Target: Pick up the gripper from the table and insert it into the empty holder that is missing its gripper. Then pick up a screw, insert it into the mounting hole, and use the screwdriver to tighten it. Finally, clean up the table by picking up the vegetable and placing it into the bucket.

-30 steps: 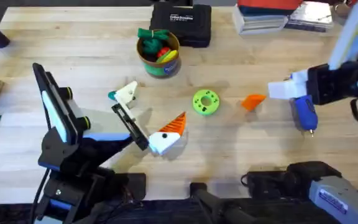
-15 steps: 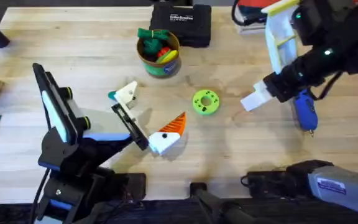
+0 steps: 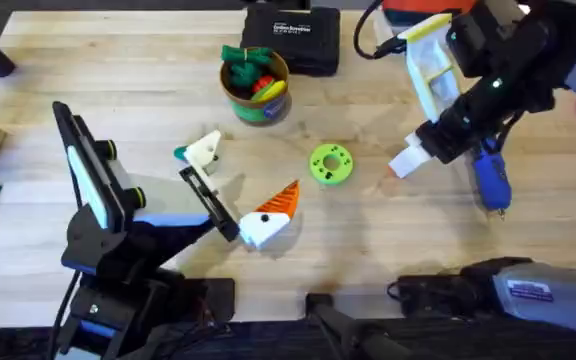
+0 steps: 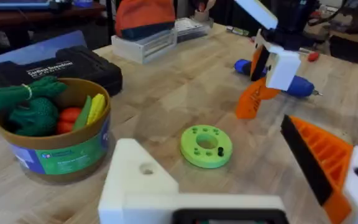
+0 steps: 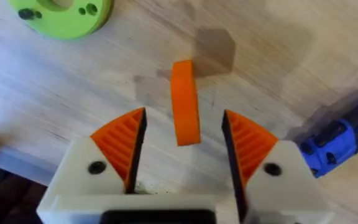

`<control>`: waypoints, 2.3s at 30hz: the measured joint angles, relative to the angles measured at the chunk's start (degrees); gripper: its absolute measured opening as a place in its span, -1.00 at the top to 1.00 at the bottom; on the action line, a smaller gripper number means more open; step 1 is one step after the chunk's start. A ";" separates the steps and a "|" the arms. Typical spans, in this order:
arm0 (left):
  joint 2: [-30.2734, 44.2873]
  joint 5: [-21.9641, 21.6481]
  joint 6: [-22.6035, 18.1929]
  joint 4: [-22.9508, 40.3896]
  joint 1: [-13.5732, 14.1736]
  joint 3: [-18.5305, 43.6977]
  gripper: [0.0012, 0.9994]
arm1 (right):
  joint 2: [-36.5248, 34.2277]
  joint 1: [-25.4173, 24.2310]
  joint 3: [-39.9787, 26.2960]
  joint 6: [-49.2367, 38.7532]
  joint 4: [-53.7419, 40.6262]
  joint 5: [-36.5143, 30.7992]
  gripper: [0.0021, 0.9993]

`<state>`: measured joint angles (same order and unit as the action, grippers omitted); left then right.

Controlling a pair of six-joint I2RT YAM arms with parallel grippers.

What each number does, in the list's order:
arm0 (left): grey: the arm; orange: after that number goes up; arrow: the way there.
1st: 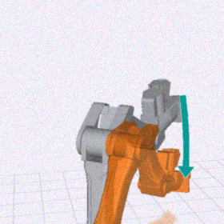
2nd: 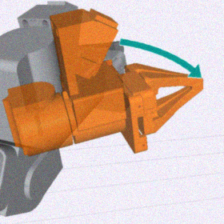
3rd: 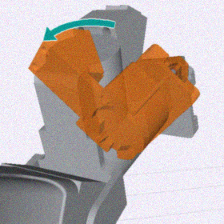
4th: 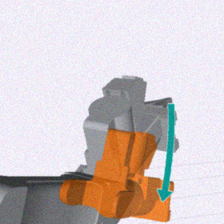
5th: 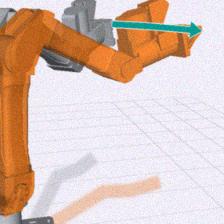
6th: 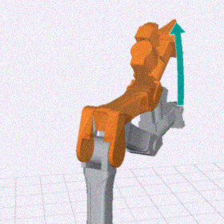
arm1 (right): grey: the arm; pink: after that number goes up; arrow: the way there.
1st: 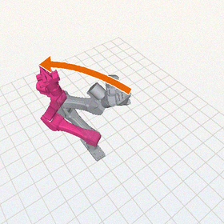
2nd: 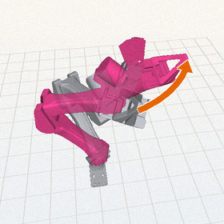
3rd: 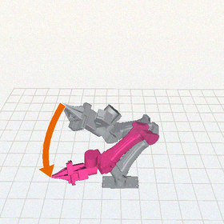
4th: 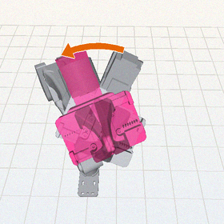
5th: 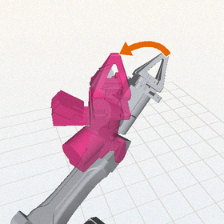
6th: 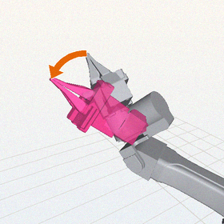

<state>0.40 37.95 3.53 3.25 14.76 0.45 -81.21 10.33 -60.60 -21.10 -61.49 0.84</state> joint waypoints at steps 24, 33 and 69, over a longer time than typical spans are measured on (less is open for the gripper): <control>0.00 0.00 0.00 0.00 0.00 0.00 -0.97 | -2.43 0.00 0.00 0.01 0.39 -0.17 0.47; 0.00 0.00 0.00 0.00 0.00 0.00 -0.97 | -2.43 0.00 0.00 -0.13 0.57 -0.37 0.96; 0.02 0.00 0.02 0.00 0.00 0.00 -0.97 | 3.85 1.92 15.23 36.91 44.07 64.59 0.98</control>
<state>0.42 37.95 3.55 3.25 14.76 0.45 -77.35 12.24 -45.36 15.81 -17.43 65.43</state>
